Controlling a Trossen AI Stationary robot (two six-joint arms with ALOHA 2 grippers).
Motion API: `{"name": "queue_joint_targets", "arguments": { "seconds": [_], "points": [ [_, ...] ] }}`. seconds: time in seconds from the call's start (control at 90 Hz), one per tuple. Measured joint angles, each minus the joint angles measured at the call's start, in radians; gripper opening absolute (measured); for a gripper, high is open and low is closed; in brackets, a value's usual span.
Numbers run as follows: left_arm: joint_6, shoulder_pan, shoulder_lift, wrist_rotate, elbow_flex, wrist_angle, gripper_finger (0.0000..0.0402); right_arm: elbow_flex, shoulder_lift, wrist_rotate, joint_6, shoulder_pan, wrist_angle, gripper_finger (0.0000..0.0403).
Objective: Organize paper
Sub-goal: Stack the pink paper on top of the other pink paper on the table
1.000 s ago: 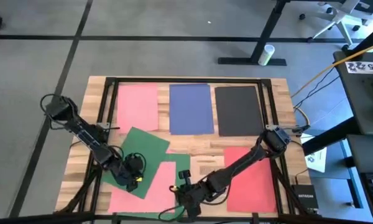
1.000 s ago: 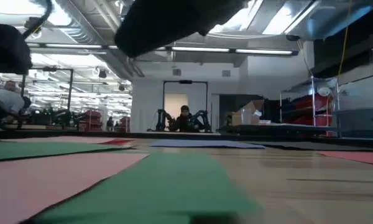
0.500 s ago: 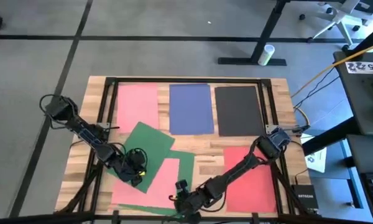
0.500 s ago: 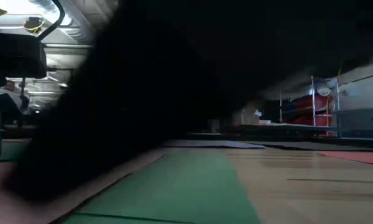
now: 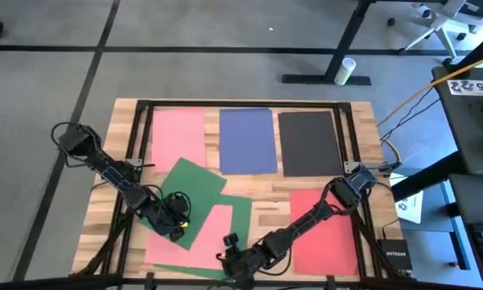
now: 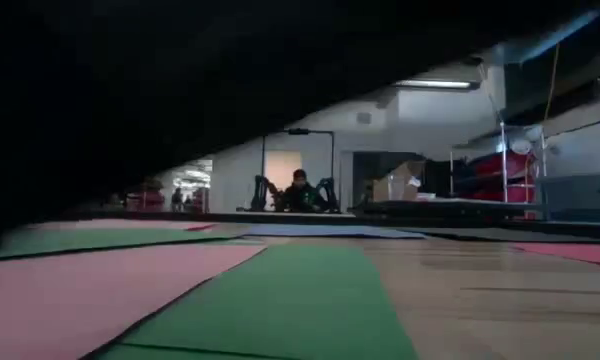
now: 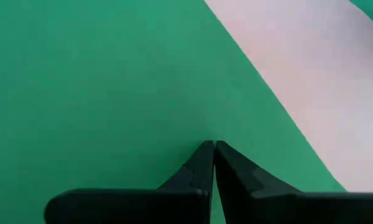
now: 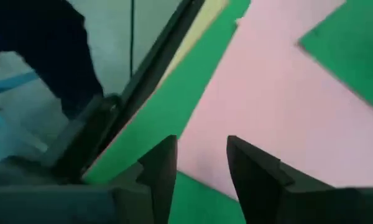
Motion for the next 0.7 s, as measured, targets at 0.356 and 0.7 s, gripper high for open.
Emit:
{"name": "queue_joint_targets", "arguments": {
  "seconds": [0.356,0.7],
  "points": [
    [0.016,0.000,0.001,-0.001,-0.002,0.007,0.0000,0.000,0.035,-0.043,0.007,-0.002,0.015,0.0131],
    [0.039,0.000,0.003,-0.004,-0.003,0.042,0.0000,0.021,0.050,0.003,0.026,-0.015,0.003,0.0131]
  ]
}}
